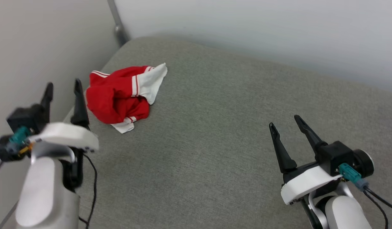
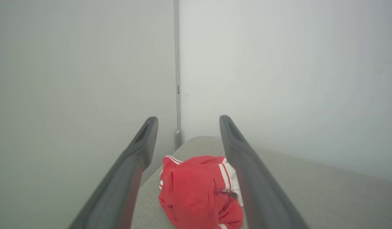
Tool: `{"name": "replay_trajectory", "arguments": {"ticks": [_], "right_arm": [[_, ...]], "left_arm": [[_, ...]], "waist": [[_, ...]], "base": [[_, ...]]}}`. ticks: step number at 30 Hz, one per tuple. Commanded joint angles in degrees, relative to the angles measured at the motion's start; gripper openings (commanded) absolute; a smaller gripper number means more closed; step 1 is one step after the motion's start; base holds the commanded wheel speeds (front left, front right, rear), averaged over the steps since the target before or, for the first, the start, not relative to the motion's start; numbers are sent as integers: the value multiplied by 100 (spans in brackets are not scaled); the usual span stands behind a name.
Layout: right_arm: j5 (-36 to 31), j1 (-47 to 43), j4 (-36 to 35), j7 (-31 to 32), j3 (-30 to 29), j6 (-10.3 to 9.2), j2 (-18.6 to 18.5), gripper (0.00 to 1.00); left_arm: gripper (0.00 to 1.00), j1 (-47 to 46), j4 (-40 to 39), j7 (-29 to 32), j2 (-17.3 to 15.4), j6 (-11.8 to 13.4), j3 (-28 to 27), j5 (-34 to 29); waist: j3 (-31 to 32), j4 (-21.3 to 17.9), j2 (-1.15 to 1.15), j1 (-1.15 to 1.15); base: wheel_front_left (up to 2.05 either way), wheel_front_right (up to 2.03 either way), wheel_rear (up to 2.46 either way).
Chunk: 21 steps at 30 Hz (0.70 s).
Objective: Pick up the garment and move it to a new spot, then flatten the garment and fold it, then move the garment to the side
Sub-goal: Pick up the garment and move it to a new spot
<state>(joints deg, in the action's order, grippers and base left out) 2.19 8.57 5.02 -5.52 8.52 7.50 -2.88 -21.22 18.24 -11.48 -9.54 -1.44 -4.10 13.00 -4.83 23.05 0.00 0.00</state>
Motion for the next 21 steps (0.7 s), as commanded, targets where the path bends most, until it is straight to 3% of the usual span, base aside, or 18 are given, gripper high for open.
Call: {"name": "replay_trajectory", "arguments": {"ticks": [1, 11, 15, 21], "right_arm": [[-50, 157, -57, 35, 0, -2, -1, 100], [-245, 628, -270, 21, -160, -2, -2, 100], [-239, 819, -275, -58, -220, -2, 0, 100], [-200, 1070, -178, -196, -252, -2, 1, 100]], "left_arm": [[100, -342, -12, 155, -128, -9, -77, 79], [100, -2108, 858, 2582, -1283, -393, -445, 858], [100, -2380, 1428, 3635, -1781, -457, -554, 1168], [100, -2343, 2073, 4764, -2113, -503, -622, 1511]], "waist": [[-440, -407, 0, 0], [-1693, -1339, 0, 0], [-2163, -1614, 0, 0], [-2637, -1818, 0, 0]], "base": [[0, 0, 0], [0, 0, 0], [0, 0, 0], [0, 0, 0]]}}
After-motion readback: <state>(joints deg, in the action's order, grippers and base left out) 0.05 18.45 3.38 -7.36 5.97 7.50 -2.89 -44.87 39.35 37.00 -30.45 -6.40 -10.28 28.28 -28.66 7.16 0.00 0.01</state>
